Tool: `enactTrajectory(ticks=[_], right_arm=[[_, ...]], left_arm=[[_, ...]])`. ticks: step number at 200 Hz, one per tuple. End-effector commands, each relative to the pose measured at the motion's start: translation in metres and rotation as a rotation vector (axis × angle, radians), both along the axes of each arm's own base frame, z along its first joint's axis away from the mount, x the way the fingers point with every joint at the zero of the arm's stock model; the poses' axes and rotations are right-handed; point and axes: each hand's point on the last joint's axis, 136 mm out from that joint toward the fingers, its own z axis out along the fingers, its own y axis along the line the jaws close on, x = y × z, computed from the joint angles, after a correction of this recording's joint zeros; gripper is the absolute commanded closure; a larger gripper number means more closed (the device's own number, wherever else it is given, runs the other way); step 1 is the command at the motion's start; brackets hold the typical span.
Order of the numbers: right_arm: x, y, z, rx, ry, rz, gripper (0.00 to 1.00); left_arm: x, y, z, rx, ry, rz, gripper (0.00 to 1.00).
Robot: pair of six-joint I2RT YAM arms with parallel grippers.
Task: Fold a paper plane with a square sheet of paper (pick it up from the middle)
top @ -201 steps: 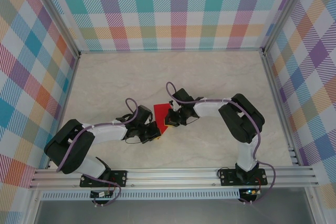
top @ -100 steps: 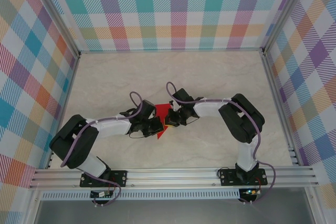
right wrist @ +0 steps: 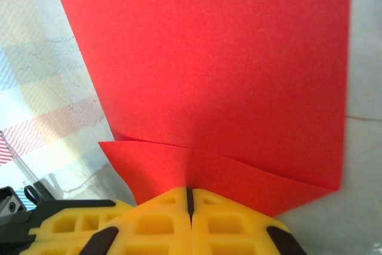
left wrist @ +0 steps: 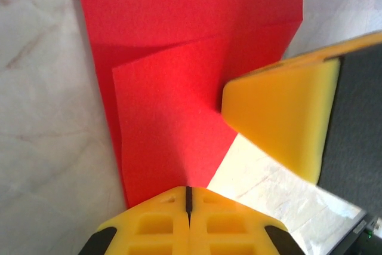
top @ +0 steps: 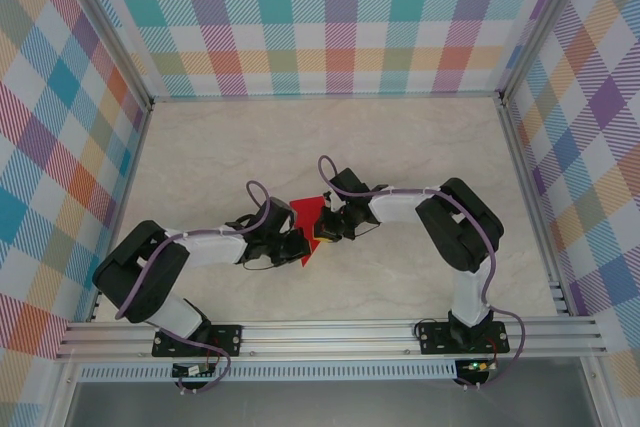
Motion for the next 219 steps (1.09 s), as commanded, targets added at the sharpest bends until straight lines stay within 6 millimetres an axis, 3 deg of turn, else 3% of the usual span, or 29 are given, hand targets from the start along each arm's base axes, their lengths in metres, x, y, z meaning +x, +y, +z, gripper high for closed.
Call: enactTrajectory(ticks=[1, 49, 91, 113, 146, 173, 198, 219], right_arm=[[-0.016, -0.029, -0.049, -0.173, 0.101, -0.05, 1.0], [-0.017, -0.033, -0.054, -0.196, 0.12, -0.067, 1.0], [-0.016, -0.031, -0.047, -0.183, 0.106, -0.064, 1.0], [-0.01, -0.023, -0.029, -0.141, 0.076, -0.057, 0.99], [0.011, -0.009, 0.019, -0.076, -0.042, -0.044, 0.97], [0.033, -0.009, 0.034, -0.124, -0.14, -0.045, 0.96], [0.049, -0.008, 0.026, -0.177, -0.165, -0.04, 0.95], [0.061, -0.001, 0.016, -0.201, -0.16, -0.022, 0.95]], left_arm=[[-0.052, 0.019, -0.022, 0.086, 0.155, -0.104, 0.96], [-0.064, 0.018, -0.019, 0.103, 0.155, -0.149, 0.96], [-0.063, 0.024, -0.017, 0.15, 0.145, -0.153, 0.96], [-0.055, 0.023, -0.004, 0.164, 0.107, -0.147, 0.96], [-0.026, 0.021, 0.028, 0.175, -0.015, -0.07, 0.95], [-0.004, 0.037, 0.041, 0.257, -0.093, 0.043, 0.88], [0.008, 0.055, 0.048, 0.342, -0.13, 0.142, 0.74], [0.013, 0.059, 0.053, 0.356, -0.147, 0.171, 0.62]])
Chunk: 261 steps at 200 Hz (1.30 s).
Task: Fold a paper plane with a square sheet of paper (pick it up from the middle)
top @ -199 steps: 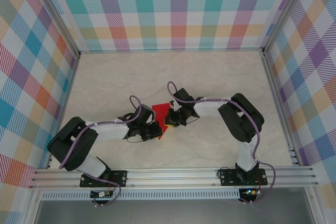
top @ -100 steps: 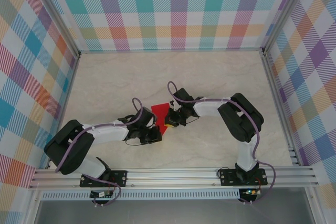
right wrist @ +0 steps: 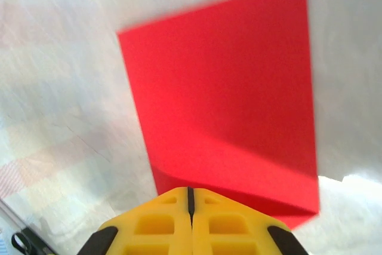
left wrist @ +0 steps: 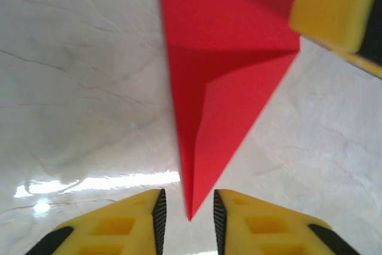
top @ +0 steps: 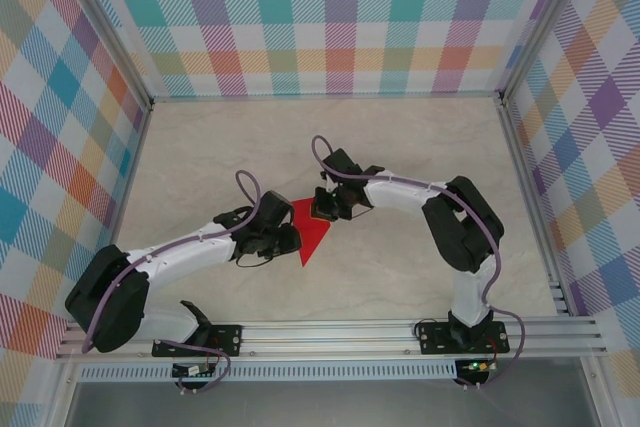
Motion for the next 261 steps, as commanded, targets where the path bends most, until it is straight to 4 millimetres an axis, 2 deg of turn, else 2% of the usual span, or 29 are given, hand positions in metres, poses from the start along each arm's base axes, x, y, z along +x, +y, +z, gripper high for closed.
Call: enactTrajectory(ticks=[1, 29, 54, 81, 119, 135, 155, 174, 190, 214, 241, 261], right_arm=[[0.01, -0.006, -0.023, -0.099, 0.009, 0.02, 0.95], [0.022, -0.004, -0.033, -0.143, 0.013, 0.024, 0.95], [0.025, -0.017, -0.045, -0.206, 0.036, -0.009, 0.95], [0.017, -0.042, -0.055, -0.285, 0.071, -0.064, 0.95], [-0.011, -0.081, -0.06, -0.378, 0.131, -0.166, 0.94], [-0.018, -0.086, -0.054, -0.357, 0.132, -0.182, 0.91], [-0.013, -0.076, -0.032, -0.274, 0.074, -0.167, 0.86], [-0.004, -0.068, -0.005, -0.204, 0.016, -0.157, 0.74], [-0.002, -0.065, 0.01, -0.149, -0.011, -0.155, 0.63], [-0.01, -0.066, 0.017, -0.063, -0.008, -0.161, 0.51], [-0.026, -0.073, 0.016, 0.01, 0.019, -0.179, 0.42], [-0.036, -0.075, 0.018, 0.047, 0.04, -0.187, 0.41]], left_arm=[[0.006, 0.017, 0.008, 0.083, -0.037, 0.069, 0.62], [0.006, 0.015, 0.009, 0.075, -0.038, 0.067, 0.59], [0.006, 0.012, 0.011, 0.058, -0.042, 0.05, 0.59], [0.006, 0.005, 0.012, 0.041, -0.049, 0.007, 0.59], [0.008, -0.012, 0.012, -0.013, -0.054, -0.049, 0.6], [0.01, -0.019, 0.012, -0.039, -0.056, -0.072, 0.61], [0.013, -0.029, 0.011, -0.062, -0.064, -0.099, 0.64], [0.019, -0.041, 0.013, -0.094, -0.072, -0.13, 0.69], [0.025, -0.048, 0.012, -0.106, -0.077, -0.136, 0.75], [0.035, -0.051, 0.007, -0.082, -0.089, -0.122, 0.81], [0.044, -0.048, -0.003, -0.034, -0.085, -0.089, 0.87], [0.048, -0.042, -0.015, 0.017, -0.067, -0.056, 0.91]])
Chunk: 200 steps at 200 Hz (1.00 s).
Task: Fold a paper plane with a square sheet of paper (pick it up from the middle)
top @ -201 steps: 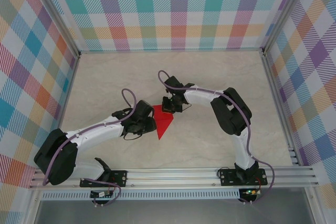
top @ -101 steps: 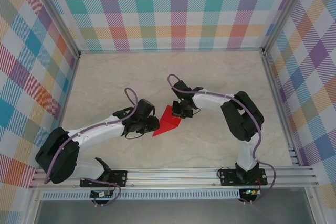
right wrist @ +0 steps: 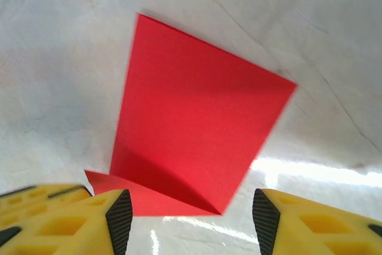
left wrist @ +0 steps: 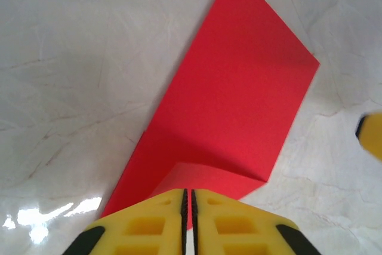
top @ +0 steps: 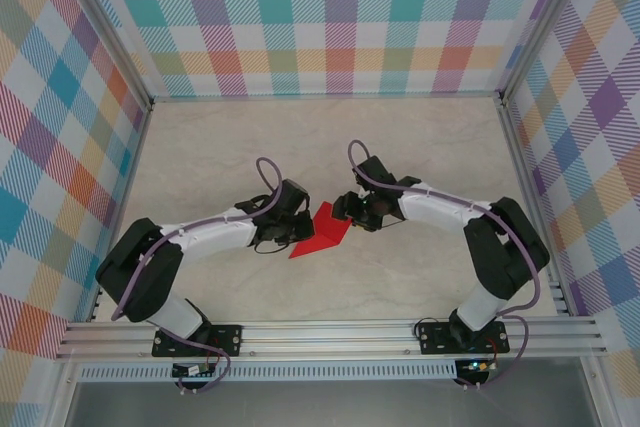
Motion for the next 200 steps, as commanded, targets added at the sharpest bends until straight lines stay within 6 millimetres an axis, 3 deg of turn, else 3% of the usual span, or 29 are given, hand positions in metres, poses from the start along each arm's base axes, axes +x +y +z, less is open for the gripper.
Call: enactTrajectory(ticks=[1, 32, 68, 200], right_arm=[[-0.009, 0.007, 0.009, 0.097, 0.017, -0.002, 0.41], [-0.022, 0.008, 0.007, 0.155, 0.066, -0.026, 0.38], [-0.029, 0.009, 0.001, 0.193, 0.114, -0.066, 0.37], [-0.039, 0.022, -0.025, 0.235, 0.256, -0.172, 0.37]], left_arm=[[0.008, 0.001, -0.007, 0.05, -0.012, 0.027, 0.91], [0.007, 0.015, -0.026, 0.145, 0.052, 0.102, 0.96], [0.002, 0.017, -0.04, 0.174, 0.113, 0.12, 0.97], [-0.007, 0.019, -0.046, 0.193, 0.193, 0.161, 0.99]])
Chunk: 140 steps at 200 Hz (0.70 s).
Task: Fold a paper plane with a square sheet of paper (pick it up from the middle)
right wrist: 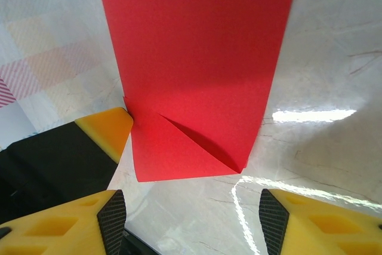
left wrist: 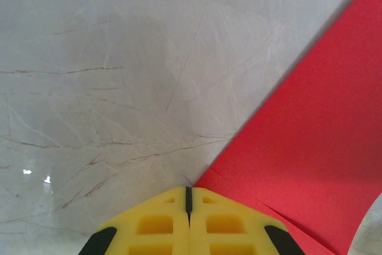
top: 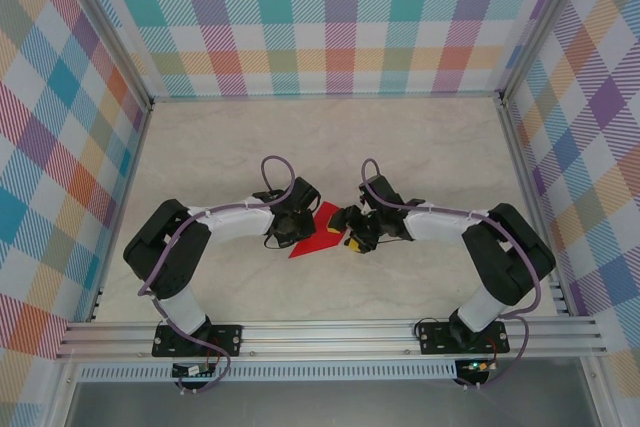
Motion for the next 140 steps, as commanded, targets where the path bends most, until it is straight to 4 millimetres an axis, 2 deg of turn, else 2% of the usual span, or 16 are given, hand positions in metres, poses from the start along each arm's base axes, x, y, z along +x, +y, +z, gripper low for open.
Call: enactTrajectory(ticks=[1, 87, 140], right_arm=[[-0.005, 0.003, -0.009, -0.002, 0.046, -0.012, 0.37], [0.0, 0.015, -0.013, 0.029, 0.043, 0.007, 0.38], [0.001, 0.017, -0.006, 0.042, 0.019, 0.007, 0.46]], left_arm=[[-0.015, 0.007, -0.012, 0.049, 0.07, 0.007, 0.99], [-0.016, 0.005, -0.013, 0.038, 0.075, 0.002, 0.99], [-0.016, 0.005, -0.013, 0.039, 0.076, 0.0, 1.0]])
